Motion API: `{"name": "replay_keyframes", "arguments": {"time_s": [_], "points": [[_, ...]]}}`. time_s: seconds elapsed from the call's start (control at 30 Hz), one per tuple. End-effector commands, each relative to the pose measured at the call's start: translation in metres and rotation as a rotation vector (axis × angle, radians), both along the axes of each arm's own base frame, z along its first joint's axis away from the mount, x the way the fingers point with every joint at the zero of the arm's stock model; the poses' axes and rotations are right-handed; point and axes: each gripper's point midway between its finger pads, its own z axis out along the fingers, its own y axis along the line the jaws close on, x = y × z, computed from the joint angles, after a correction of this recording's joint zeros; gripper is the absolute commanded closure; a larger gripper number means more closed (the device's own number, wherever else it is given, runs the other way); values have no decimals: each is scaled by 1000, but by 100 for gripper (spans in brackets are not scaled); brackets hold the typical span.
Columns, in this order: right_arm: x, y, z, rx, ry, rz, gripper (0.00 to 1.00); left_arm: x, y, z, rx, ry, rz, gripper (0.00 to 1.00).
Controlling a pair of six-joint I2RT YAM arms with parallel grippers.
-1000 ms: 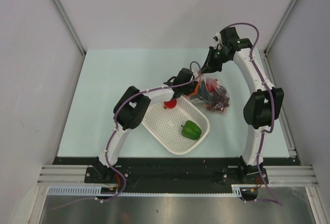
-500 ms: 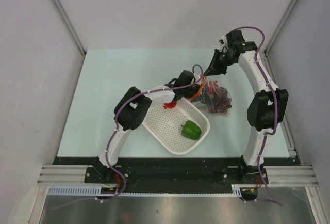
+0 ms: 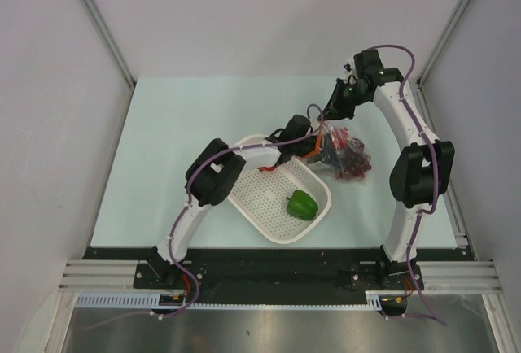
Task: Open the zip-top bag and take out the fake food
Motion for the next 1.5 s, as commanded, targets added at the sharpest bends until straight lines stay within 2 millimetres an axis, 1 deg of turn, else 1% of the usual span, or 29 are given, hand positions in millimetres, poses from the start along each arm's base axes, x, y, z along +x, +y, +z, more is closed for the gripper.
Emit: {"name": "replay_keyframes", "arguments": {"time_s": [0.0, 0.1, 0.17, 0.23, 0.3, 0.33, 0.37, 0.4, 0.47, 0.63, 0.73, 0.8, 0.83, 0.9, 0.93, 1.03, 1.1, 1.13, 1.17, 1.2, 1.23, 1.27, 1.3, 1.37, 1.4, 1.47], "points": [[3, 18, 34, 82, -93, 11, 100, -14, -20, 5, -42, 3, -28, 51], [2, 21, 30, 81, -80, 12, 100, -11, -20, -1, -29, 10, -4, 51], [1, 22, 28, 80, -78, 13, 100, -9, -21, 0, -49, 15, 16, 59], [-2, 24, 24, 78, -65, 15, 100, -5, -23, 0, -56, 15, 44, 63], [-3, 23, 24, 76, -69, 12, 100, -3, -24, -2, -51, 15, 54, 64], [-5, 23, 23, 74, -66, 13, 100, -3, -24, -4, -40, 12, 66, 57], [-5, 23, 23, 72, -64, 13, 100, -1, -22, -7, -22, 13, 76, 53], [-5, 22, 23, 71, -66, 11, 100, -3, -20, -14, 9, 26, 81, 51], [-7, 23, 22, 73, -61, 11, 100, -3, -18, -20, 30, 24, 87, 51], [-11, 22, 20, 71, -51, 7, 100, -9, -22, -26, 26, 36, 78, 58], [-13, 22, 20, 69, -49, 8, 100, -11, -25, -27, 13, 45, 76, 60], [-14, 21, 19, 67, -50, 9, 100, -11, -25, -29, 13, 42, 78, 66], [-15, 20, 20, 65, -49, 8, 100, -10, -26, -28, 7, 39, 79, 72], [-17, 19, 19, 58, -52, 10, 100, -11, -25, -27, 7, 39, 77, 77], [-18, 18, 19, 53, -53, 12, 100, -10, -25, -22, 1, 30, 79, 82], [-21, 12, 21, 38, -64, 12, 100, -8, -22, -15, -3, 9, 87, 86], [-25, 7, 26, 31, -79, 7, 100, -3, -18, -4, -3, -16, 90, 88], [-26, 1, 24, 27, -74, 0, 100, -2, -15, -1, -1, -21, 90, 90], [-27, -2, 24, 20, -79, 0, 100, 3, -11, 9, -10, -40, 95, 92], [-30, -6, 28, 15, -94, -6, 100, 5, -9, 13, -6, -44, 100, 93], [-32, -13, 24, 8, -85, -18, 100, 7, -7, 18, -9, -52, 101, 94], [-33, -16, 24, 0, -93, -17, 100, 12, -3, 21, -9, -61, 109, 95], [-34, -20, 28, -3, -104, -24, 100, 14, -1, 30, -13, -68, 113, 96], [-37, -28, 24, -12, -100, -35, 100, 19, 4, 37, -16, -78, 117, 96], [-37, -31, 23, -26, -104, -37, 100, 19, 6, 46, -22, -90, 115, 96], [-39, -38, 23, -42, -114, -48, 100, 21, 12, 52, -12, -98, 118, 96]]}}
